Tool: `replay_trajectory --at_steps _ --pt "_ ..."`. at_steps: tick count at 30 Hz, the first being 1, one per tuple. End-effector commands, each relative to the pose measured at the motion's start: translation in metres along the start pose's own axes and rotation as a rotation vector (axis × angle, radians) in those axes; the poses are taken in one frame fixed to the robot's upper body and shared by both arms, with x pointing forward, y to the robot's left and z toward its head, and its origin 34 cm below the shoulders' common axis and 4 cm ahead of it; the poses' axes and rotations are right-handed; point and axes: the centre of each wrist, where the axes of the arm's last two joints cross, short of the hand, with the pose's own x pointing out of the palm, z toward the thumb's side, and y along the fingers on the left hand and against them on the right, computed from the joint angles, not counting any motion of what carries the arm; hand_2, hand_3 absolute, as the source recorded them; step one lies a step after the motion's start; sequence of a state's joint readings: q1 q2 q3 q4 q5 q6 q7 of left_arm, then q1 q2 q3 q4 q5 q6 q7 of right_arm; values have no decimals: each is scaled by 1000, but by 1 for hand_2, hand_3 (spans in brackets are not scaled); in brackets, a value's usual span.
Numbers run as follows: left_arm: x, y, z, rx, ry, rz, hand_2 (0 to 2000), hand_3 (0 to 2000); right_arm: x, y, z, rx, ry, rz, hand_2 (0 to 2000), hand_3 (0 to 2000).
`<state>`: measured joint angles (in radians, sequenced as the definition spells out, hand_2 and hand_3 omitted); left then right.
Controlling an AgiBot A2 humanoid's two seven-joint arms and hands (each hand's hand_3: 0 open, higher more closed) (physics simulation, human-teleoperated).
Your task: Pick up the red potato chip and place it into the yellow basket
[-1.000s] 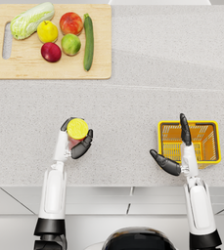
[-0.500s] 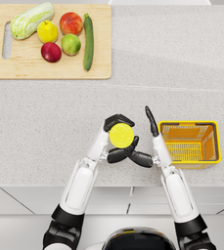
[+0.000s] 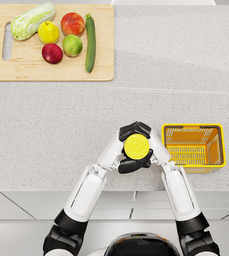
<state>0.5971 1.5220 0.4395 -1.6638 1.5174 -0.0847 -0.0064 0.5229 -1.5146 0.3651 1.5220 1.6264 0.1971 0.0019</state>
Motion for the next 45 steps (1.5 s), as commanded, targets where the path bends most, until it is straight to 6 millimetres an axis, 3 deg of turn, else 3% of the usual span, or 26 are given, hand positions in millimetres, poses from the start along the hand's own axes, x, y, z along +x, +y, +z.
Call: replay_trajectory --at_steps 1,4,9,13,18,20,23,26,27,28,30,32,38,41,45 --pt "3 2 13 47 0 14 0 1020 0 -5 11 -40 4 -18 2000 2000" --pt "-35 2 29 110 11 207 0 40 -20 -5 26 -102 2 -148 2000 2000" --pt "-112 -19 56 205 71 504 0 0 -87 20 53 -204 29 -444 2000 2000" --pt "-133 -37 46 161 71 623 0 0 -123 47 60 -225 55 -608 2000 2000" --pt "-138 -47 29 96 53 668 0 0 -129 66 30 -121 16 -665 2000 2000" --pt "-138 -48 26 84 51 673 0 0 -127 71 11 25 -43 -665 2000 2000" --pt "-136 -47 23 76 48 661 0 0 -114 71 -3 243 -117 -620 2000 2000" --pt "-132 -48 20 61 43 650 0 0 -109 71 -12 338 -145 -592 2000 2000" --pt "-133 -50 19 57 42 657 0 0 -110 71 -14 357 -146 -562 639 1673" --pt "-132 -50 18 53 41 655 0 0 -110 72 -14 365 -144 -540 0 1347" --pt "-131 -50 17 49 40 653 0 0 -109 75 -16 380 -144 -503 0 693" --pt "-132 -46 21 66 46 643 0 0 -114 69 -5 183 -89 -611 0 40" --pt "-155 -34 33 105 75 673 0 0 -134 49 36 -107 29 -710 0 0" --pt "-171 -43 22 62 65 738 0 0 -143 52 32 -108 31 -749 0 0" --pt "-169 -54 6 4 43 758 0 0 -138 56 22 -78 20 -749 0 0"
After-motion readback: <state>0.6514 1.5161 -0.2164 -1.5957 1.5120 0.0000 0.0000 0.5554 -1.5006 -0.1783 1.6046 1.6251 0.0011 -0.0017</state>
